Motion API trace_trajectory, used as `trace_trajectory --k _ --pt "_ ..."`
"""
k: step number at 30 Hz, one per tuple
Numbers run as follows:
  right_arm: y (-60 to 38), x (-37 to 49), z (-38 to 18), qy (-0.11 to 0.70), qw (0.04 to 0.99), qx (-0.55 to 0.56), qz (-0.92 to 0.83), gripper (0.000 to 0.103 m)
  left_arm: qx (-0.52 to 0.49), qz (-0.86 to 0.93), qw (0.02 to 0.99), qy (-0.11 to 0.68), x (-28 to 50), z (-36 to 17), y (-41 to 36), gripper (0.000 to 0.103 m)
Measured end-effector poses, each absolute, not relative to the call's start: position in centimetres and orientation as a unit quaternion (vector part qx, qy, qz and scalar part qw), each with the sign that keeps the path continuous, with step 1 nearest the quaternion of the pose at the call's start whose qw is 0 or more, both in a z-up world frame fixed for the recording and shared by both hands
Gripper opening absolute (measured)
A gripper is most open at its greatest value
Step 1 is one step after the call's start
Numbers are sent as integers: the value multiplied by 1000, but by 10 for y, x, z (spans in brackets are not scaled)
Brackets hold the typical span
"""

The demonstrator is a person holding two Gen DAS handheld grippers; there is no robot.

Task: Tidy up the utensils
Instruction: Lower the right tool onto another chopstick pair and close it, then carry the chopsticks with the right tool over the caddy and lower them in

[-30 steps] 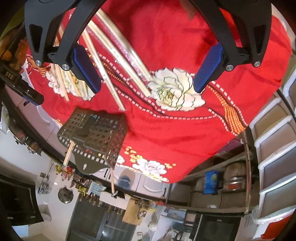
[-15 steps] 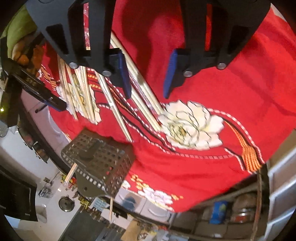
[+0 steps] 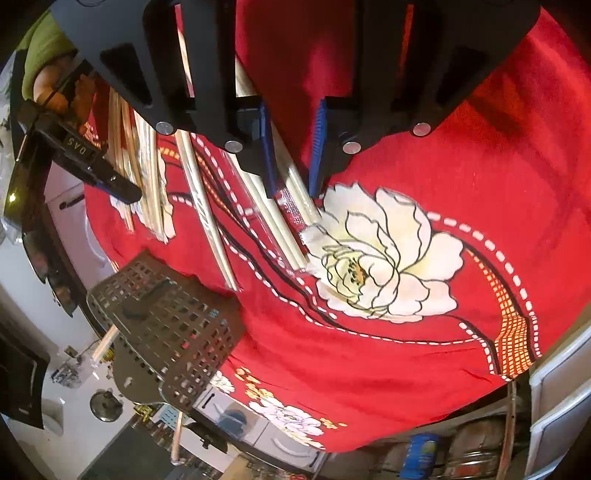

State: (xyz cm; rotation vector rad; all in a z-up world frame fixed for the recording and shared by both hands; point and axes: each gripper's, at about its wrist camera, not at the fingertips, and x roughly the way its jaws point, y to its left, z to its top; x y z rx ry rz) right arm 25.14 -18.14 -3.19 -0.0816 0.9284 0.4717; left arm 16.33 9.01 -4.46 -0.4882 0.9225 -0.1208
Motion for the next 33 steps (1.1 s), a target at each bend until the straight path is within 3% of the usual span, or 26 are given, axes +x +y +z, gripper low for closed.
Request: trace_trajectory --k 8,12,17,33 --pt "-163 279 -39 463 856 -61 223 31 -225 -50 866 443 177 -45 93 11" --pt "-155 286 -40 456 861 -76 214 15 -223 -51 867 442 181 -45 93 11" --pt "-157 291 -39 448 863 -55 227 8 -230 -56 865 443 189 -46 96 11" --pt "-165 272 10 385 884 -16 263 7 -233 -63 876 417 191 -24 102 3"
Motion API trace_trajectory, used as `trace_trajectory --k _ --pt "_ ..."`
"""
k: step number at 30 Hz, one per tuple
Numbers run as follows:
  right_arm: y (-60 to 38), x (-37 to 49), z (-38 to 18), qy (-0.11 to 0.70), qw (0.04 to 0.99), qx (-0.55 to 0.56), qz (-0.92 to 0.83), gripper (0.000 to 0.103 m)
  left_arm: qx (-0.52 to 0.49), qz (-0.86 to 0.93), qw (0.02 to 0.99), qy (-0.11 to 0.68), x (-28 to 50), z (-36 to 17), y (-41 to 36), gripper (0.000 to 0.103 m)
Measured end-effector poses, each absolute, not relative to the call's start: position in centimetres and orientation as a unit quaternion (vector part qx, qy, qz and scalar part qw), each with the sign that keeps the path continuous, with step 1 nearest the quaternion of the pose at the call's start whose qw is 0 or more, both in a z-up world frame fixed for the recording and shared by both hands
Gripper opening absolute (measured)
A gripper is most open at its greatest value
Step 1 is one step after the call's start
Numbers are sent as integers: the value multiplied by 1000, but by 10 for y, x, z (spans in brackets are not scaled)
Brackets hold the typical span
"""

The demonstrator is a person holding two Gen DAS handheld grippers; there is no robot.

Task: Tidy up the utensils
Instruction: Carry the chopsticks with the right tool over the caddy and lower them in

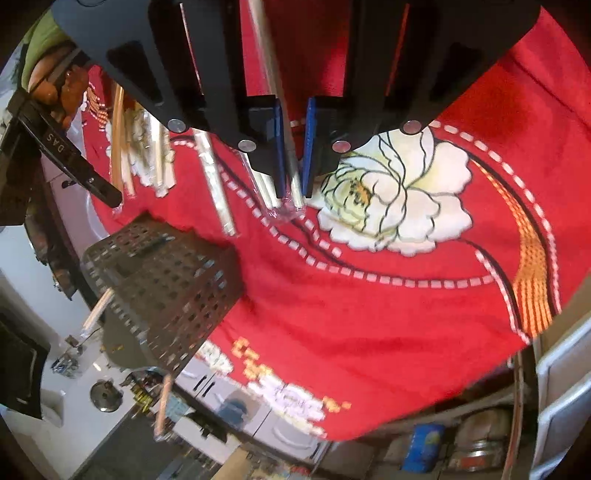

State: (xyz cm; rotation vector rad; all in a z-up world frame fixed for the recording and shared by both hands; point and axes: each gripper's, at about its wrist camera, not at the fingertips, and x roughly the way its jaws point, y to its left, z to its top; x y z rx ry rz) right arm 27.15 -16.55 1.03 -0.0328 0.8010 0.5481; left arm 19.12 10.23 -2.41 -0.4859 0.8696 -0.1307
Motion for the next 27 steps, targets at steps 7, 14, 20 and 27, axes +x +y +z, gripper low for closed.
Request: trace_trajectory --k 7,14,20,27 --pt "-170 257 41 343 897 -8 278 6 -217 -67 902 368 182 19 99 1" --pt "-176 246 65 306 909 1 284 6 -209 -80 919 325 176 55 93 1" --pt "-185 239 82 280 916 11 287 6 -191 -90 929 304 176 80 83 1" --pt "-189 237 99 259 920 17 294 6 -169 -92 941 279 180 111 70 1"
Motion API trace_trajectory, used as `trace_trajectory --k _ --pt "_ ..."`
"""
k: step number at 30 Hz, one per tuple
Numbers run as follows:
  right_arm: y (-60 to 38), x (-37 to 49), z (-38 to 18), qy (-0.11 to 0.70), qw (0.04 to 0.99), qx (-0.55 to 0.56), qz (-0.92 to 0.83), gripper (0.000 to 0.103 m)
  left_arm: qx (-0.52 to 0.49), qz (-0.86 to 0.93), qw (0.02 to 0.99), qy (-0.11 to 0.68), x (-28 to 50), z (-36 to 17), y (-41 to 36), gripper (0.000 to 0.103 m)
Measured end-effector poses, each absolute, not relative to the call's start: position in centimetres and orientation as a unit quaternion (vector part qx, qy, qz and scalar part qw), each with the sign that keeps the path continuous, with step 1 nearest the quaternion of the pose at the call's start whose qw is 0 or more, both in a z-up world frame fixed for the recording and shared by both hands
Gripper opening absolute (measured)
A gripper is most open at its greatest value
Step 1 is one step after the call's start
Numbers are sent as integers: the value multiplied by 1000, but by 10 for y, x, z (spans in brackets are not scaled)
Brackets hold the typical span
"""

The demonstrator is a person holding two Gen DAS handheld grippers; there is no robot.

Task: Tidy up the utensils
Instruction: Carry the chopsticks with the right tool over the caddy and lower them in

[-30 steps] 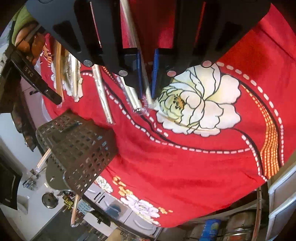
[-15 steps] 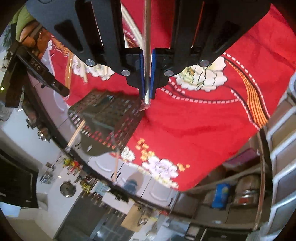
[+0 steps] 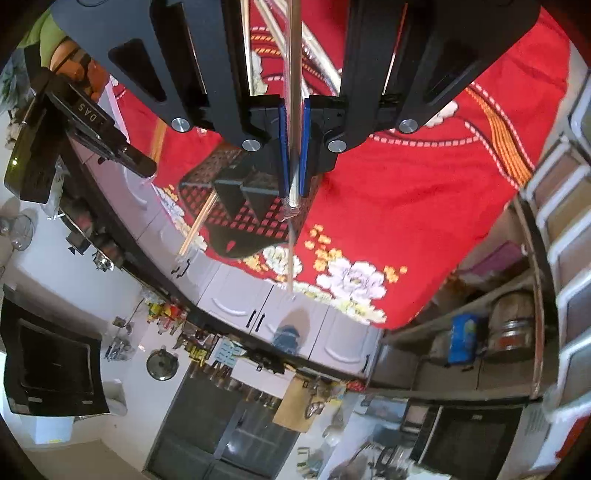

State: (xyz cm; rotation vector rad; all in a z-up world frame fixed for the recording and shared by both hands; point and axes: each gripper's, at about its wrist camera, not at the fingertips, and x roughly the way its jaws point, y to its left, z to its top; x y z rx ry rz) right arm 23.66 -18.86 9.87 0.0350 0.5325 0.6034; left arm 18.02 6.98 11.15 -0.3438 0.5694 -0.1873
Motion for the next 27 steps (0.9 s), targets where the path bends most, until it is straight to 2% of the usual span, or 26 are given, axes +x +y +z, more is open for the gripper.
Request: trace_trajectory --k 14,27 --pt "-200 239 156 192 934 23 299 6 -136 -112 952 250 210 154 39 1" --pt "-209 256 195 139 944 39 295 6 -114 -106 970 187 238 196 21 1"
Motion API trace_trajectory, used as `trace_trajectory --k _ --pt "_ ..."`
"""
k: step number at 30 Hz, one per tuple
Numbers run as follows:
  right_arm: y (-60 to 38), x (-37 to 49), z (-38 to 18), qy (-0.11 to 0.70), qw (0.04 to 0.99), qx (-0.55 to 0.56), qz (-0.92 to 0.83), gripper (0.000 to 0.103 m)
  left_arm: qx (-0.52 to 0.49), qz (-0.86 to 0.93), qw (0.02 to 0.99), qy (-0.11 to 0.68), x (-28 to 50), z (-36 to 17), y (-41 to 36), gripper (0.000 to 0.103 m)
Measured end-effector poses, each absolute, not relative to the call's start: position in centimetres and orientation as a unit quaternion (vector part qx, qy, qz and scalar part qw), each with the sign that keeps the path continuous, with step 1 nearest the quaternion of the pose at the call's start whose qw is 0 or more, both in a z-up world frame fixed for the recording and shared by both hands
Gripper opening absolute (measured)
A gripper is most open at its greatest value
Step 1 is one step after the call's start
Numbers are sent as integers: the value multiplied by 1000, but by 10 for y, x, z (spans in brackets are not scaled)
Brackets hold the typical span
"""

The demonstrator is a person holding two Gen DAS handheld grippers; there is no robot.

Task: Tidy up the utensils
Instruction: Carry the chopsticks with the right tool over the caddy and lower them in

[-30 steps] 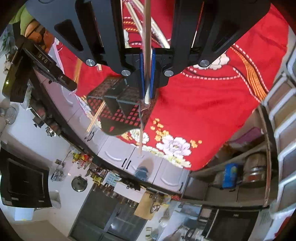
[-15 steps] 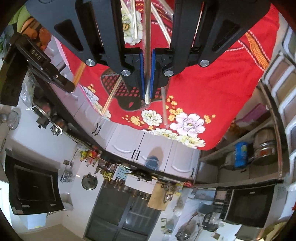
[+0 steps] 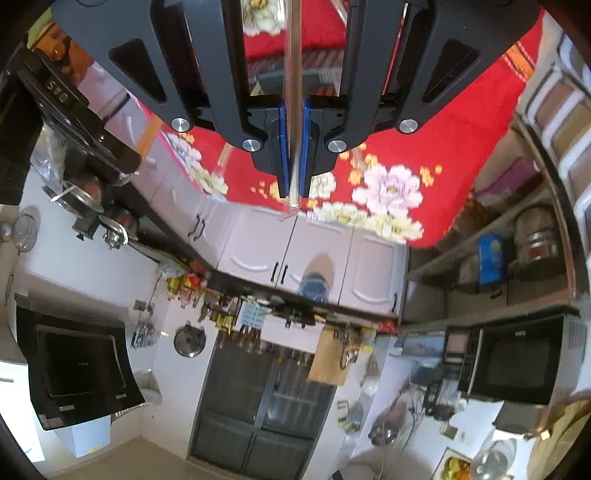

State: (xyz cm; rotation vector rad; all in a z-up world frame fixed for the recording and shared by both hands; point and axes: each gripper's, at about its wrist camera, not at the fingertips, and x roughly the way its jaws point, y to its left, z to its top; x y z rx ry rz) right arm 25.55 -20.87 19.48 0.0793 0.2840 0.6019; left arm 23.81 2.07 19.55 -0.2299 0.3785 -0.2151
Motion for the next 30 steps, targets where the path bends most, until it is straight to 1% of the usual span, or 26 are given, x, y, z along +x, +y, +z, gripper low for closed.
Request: trace_trajectory --k 5,14,22,30 --pt "-208 262 210 117 947 46 296 6 -116 -96 975 162 255 205 16 1" --pt "-199 278 226 84 950 51 297 6 -124 -61 982 128 290 205 10 1" --pt "-194 299 222 73 951 59 294 6 -120 -41 986 106 316 196 2 1" --pt "-190 315 211 71 951 58 296 6 -114 -36 988 96 335 173 3 1"
